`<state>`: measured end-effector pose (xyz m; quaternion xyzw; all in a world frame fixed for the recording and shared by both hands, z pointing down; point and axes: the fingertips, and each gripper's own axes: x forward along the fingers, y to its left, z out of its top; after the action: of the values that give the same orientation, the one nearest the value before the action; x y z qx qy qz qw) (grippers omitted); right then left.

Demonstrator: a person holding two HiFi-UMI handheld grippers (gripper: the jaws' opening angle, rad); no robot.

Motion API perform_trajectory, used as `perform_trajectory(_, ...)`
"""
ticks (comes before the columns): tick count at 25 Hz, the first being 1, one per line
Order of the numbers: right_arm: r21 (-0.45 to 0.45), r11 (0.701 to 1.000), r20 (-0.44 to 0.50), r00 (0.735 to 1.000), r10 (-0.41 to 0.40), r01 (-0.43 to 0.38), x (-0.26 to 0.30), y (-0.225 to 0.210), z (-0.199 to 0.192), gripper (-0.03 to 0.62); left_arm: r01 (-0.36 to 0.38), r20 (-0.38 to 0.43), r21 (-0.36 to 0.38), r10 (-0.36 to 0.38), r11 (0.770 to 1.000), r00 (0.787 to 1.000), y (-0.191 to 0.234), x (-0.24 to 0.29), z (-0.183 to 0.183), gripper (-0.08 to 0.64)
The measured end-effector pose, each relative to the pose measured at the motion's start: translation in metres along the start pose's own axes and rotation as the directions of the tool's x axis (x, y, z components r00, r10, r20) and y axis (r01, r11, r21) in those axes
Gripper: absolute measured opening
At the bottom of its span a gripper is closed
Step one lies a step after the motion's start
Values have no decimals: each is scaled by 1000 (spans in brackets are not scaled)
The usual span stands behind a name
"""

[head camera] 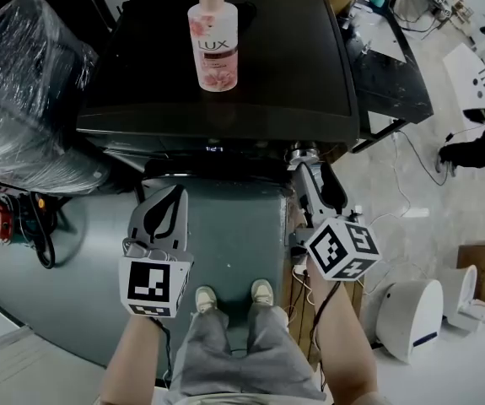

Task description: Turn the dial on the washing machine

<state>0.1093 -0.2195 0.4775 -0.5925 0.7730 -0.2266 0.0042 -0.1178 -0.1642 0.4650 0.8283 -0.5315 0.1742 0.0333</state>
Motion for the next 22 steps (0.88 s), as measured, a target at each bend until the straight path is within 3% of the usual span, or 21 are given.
perform_trajectory(6, -91, 995, 13, 999, 29, -28, -30, 25, 38, 192, -10, 19, -4, 10, 1000, 1000, 0, -20, 32, 18)
perform_trajectory(10, -180, 983, 33, 998, 44, -37, -55, 44, 72, 167, -5, 44, -79, 9, 997, 999, 5, -39, 62, 18)
perform_trajectory(22, -375, 923, 79, 989, 126, -88, -141, 102, 157, 95, -42, 110, -1, 42, 999, 993, 10, -116, 150, 18)
